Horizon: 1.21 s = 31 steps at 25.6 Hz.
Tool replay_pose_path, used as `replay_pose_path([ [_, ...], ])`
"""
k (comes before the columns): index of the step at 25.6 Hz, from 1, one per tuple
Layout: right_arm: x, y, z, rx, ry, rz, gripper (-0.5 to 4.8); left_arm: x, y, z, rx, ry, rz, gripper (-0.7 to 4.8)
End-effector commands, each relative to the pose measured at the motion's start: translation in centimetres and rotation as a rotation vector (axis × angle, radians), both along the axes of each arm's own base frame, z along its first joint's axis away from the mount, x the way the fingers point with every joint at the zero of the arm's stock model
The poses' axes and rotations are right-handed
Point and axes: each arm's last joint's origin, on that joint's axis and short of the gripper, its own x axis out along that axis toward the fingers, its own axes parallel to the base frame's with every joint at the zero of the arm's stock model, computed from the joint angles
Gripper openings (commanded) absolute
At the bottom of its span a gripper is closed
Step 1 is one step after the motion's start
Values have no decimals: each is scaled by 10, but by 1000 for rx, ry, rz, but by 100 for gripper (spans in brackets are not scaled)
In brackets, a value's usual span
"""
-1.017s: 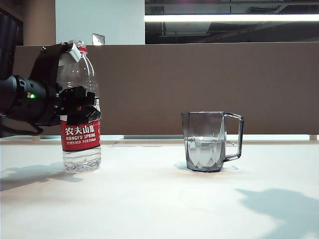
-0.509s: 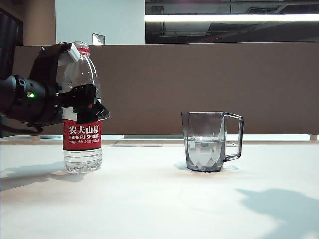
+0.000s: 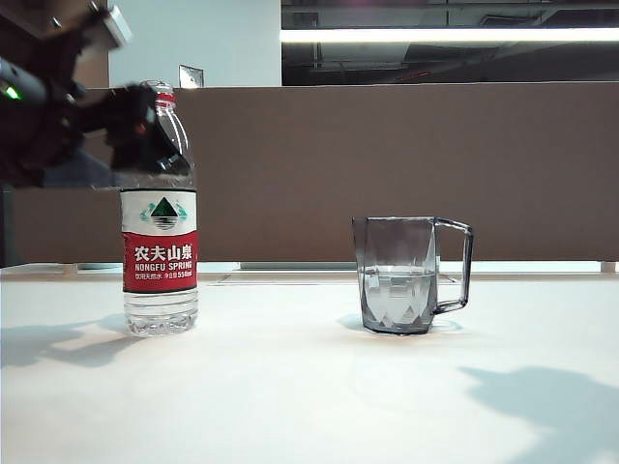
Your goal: Pick up the mineral water bottle with the left hand on the table and pour water into the mug until it's half full.
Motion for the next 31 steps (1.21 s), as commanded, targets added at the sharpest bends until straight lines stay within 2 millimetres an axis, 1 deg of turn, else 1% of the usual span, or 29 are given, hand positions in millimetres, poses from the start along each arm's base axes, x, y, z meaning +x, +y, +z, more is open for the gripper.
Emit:
replay_pose_path([
  [1, -1, -1, 5, 20, -29, 3, -2, -16, 6, 8, 27, 76, -3, 426],
  [2, -2, -1, 5, 22, -31, 3, -1, -25, 10, 13, 34, 93, -3, 426],
  [4, -2, -2, 6, 23, -32, 2, -2, -33, 13, 18, 37, 102, -3, 426],
  [5, -2, -2, 5, 22, -29, 2, -2, -41, 16, 23, 38, 105, -3, 416],
  [6, -2, -2, 5, 26, -26, 1, -2, -46, 18, 25, 38, 106, -3, 378],
  [7, -2, -2, 5, 27, -26, 1, -2, -53, 21, 28, 39, 109, -3, 285],
  [8, -2, -2, 5, 26, -25, 2, -2, -60, 24, 30, 44, 120, -3, 115],
  [9, -2, -1, 4, 26, -25, 2, -1, -63, 25, 30, 48, 130, -3, 12],
  [10, -2, -1, 2, 28, -27, 3, -1, -65, 26, 30, 52, 140, -3, -3],
  [12, -2, 0, -6, 60, -60, 21, -1, -71, 29, 29, 65, 172, -3, -6],
  [14, -3, -1, -21, 110, -93, 32, -2, -73, 29, 26, 66, 203, 1, -6],
  [17, -5, -3, -34, 128, -118, 33, -1, -73, 29, 20, 66, 213, 1, -6],
  [21, -7, -4, -55, 160, -160, 29, -1, -75, 30, 5, 74, 233, 2, -6],
  [23, -7, -5, -73, 174, -180, 13, -2, -77, 31, -6, 53, 232, 8, -6],
  [24, -7, -6, -82, 171, -178, 4, -1, -77, 31, -8, 26, 231, 16, -6],
  [26, -8, -6, -86, 162, -167, 4, -1, -76, 31, -7, 17, 223, 18, -5],
  [31, -9, -7, -93, 128, -107, 11, -1, -71, 29, 9, -50, 59, 11, -5],
])
